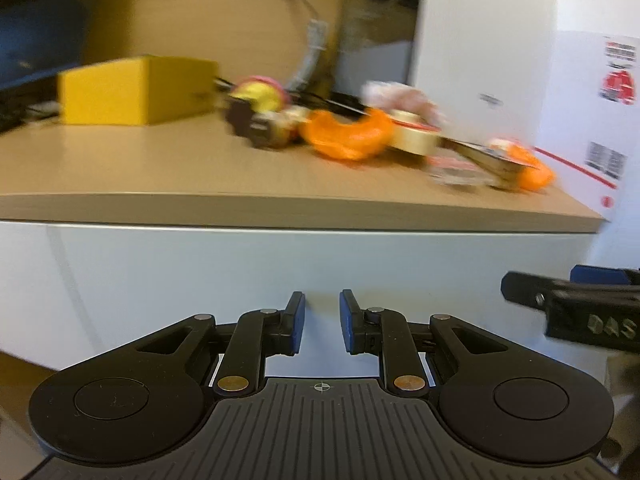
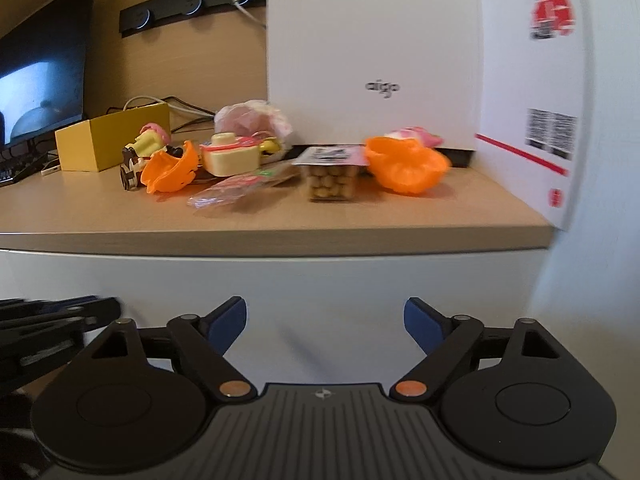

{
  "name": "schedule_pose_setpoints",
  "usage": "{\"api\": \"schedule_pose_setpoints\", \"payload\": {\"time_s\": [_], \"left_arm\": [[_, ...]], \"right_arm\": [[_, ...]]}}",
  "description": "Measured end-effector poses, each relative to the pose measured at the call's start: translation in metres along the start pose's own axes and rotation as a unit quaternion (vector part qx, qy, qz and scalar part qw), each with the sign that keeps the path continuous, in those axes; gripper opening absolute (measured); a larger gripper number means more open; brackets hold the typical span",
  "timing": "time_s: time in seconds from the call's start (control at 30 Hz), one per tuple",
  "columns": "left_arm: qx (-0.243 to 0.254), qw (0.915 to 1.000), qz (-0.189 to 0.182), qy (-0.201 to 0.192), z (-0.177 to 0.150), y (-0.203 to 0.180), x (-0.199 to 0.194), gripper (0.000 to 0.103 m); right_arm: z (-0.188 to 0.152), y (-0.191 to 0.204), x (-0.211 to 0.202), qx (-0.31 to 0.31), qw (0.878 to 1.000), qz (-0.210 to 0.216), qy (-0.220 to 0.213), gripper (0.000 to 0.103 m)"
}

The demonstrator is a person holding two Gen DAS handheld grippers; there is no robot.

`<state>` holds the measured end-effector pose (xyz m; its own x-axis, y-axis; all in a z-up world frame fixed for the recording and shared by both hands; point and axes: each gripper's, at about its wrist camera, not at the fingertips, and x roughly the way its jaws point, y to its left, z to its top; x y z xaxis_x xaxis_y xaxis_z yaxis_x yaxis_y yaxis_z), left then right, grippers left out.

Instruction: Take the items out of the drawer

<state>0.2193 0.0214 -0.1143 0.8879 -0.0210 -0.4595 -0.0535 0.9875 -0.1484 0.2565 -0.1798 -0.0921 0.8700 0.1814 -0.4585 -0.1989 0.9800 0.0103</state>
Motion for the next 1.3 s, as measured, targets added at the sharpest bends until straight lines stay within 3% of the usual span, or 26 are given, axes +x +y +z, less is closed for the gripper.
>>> {"api": "schedule_pose_setpoints", "payload": {"time_s": [0.07,0.13,0.4,0.6,0.7,0.97,1.07,1.2,1.3], "left_arm": [[0.003,0.9997,-0.023,-0.001,0.007,-0.013,-0.003,0.022],[0.002,0.9998,-0.020,-0.004,0.015,-0.025,-0.023,0.022],[-0.012,0.9980,0.050,0.037,0.023,-0.055,-0.151,0.022],[-0.010,0.9979,0.052,0.036,0.021,-0.072,-0.222,0.022],[0.010,0.9981,0.055,0.027,0.019,-0.080,-0.226,0.021],[-0.008,0.9996,0.028,0.004,0.014,-0.091,-0.218,0.019],[-0.010,0.9996,0.023,0.009,0.010,-0.095,-0.213,0.016],[-0.003,0.9987,0.046,0.020,0.005,-0.099,-0.211,0.016],[-0.009,0.9993,0.028,0.023,0.004,-0.099,-0.211,0.015]], "right_arm": [[-0.001,-0.006,-0.017,0.000,1.000,0.001,0.010,0.088],[-0.001,-0.011,-0.037,-0.004,1.000,0.001,0.019,0.087],[0.009,-0.013,-0.144,-0.007,1.000,-0.014,0.027,0.087],[0.021,-0.023,-0.200,0.038,0.998,0.000,0.051,0.088],[0.021,-0.021,-0.202,0.038,0.997,0.018,0.060,0.088],[0.011,-0.013,-0.200,0.015,0.998,0.018,0.053,0.088],[0.009,-0.014,-0.200,0.011,0.999,0.015,0.047,0.088],[0.011,-0.018,-0.199,0.017,0.999,0.009,0.046,0.088],[0.011,-0.018,-0.198,0.011,0.999,0.011,0.047,0.088]]}}
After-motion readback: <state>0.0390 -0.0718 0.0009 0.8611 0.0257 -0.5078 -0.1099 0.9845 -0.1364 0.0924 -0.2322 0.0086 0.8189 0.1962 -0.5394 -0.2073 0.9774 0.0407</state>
